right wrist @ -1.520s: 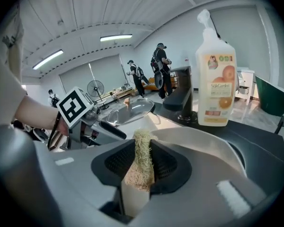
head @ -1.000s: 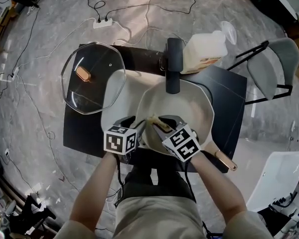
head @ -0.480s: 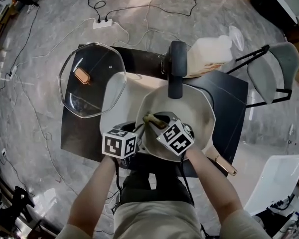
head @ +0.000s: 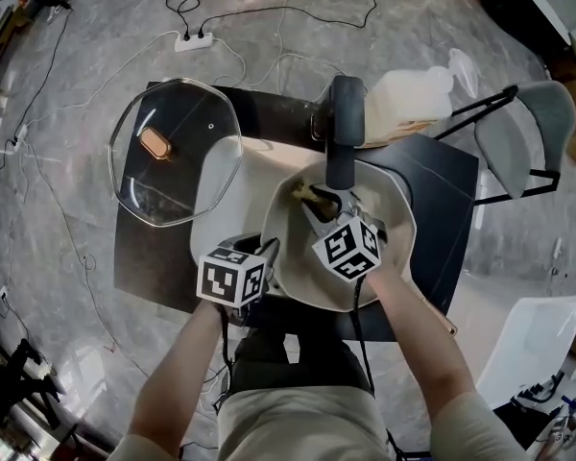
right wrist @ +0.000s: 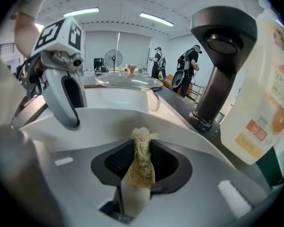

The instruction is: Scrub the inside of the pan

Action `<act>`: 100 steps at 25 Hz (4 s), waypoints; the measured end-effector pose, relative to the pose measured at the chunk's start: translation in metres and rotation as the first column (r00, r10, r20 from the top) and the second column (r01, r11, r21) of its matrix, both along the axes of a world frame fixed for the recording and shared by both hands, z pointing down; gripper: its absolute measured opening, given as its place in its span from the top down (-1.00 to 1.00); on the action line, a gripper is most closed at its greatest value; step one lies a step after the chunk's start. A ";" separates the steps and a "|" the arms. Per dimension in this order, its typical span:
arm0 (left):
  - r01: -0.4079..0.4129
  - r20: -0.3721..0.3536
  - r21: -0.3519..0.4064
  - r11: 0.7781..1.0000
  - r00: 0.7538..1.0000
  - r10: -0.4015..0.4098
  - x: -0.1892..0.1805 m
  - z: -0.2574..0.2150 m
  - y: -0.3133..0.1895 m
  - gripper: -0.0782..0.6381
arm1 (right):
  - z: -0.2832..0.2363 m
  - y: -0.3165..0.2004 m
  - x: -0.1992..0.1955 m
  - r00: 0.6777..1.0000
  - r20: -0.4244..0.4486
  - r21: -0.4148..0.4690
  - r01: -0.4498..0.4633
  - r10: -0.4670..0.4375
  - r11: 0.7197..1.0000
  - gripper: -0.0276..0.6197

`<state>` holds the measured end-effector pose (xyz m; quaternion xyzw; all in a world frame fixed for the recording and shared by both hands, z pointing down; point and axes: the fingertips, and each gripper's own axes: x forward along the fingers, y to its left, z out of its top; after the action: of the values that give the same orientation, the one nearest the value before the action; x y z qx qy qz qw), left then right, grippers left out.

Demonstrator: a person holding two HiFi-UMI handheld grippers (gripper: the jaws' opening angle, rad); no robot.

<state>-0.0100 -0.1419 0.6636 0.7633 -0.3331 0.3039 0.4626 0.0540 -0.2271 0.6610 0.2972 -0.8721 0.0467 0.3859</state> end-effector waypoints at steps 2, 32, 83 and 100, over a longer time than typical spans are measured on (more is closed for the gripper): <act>0.000 -0.002 0.000 1.000 1.000 0.000 0.000 0.000 0.000 0.49 | 0.002 -0.005 0.012 0.994 -0.106 0.038 -0.001 0.005 0.999 0.57; 0.073 -0.035 -0.032 0.997 0.997 -0.074 -0.001 -0.001 -0.002 0.53 | 0.006 0.178 0.049 0.930 -0.245 -0.729 0.009 -0.273 0.684 0.62; 0.058 -0.040 -0.065 0.996 0.997 -0.060 0.000 -0.002 -0.003 0.55 | 0.017 0.166 0.026 0.946 -0.183 -0.697 0.067 -0.267 0.714 0.60; 0.028 -0.048 -0.073 0.997 0.998 -0.031 0.001 -0.001 -0.001 0.54 | 0.031 0.025 0.017 0.929 -0.348 -0.240 0.043 -0.127 0.970 0.58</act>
<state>-0.0095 -0.1426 0.6627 0.7485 -0.3217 0.2898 0.5023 0.0715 -0.2017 0.6924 0.2161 -0.7875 0.0741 0.5724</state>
